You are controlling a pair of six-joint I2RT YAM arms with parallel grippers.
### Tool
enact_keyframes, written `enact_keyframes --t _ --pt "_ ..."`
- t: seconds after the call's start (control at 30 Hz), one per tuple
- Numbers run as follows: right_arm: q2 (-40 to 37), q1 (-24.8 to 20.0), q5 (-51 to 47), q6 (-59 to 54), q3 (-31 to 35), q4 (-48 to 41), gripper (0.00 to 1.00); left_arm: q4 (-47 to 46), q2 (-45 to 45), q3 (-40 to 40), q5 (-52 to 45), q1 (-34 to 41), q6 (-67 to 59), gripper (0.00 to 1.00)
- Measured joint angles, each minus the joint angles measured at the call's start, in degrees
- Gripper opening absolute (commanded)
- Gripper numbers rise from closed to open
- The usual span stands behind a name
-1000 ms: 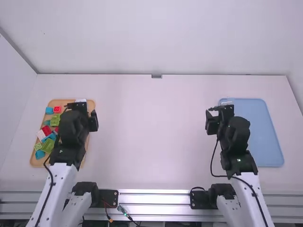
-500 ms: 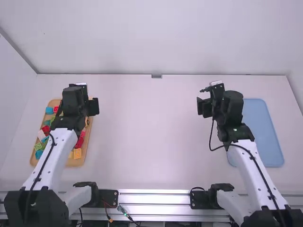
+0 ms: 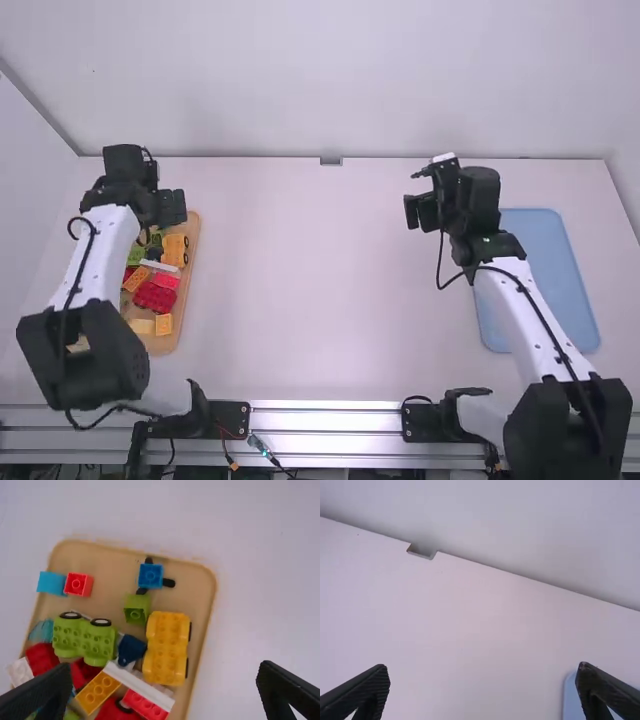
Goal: Assemble lego blocks to make yellow taxi
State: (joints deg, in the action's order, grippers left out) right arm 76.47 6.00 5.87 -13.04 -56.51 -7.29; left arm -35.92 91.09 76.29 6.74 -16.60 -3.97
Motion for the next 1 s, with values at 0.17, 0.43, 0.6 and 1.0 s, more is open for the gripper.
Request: enact_keyframes --t 0.17,0.43,0.6,1.0 --pt "0.79 0.0 -0.02 -0.44 -0.61 -0.66 0.99 -9.77 11.1 9.18 -1.66 -2.97 -3.67 0.94" --pt "0.79 0.04 0.0 -0.44 -0.85 -0.66 0.99 -12.5 20.44 11.08 -2.29 -2.95 -6.75 0.77" --pt "0.79 0.07 0.2 -0.59 -0.85 -0.63 0.99 -11.91 21.94 9.79 -2.49 -2.95 -5.97 0.72" --pt "0.79 0.11 0.2 -0.59 -0.85 -0.61 0.99 -6.16 21.94 2.1 -4.15 -2.95 -4.83 0.7"
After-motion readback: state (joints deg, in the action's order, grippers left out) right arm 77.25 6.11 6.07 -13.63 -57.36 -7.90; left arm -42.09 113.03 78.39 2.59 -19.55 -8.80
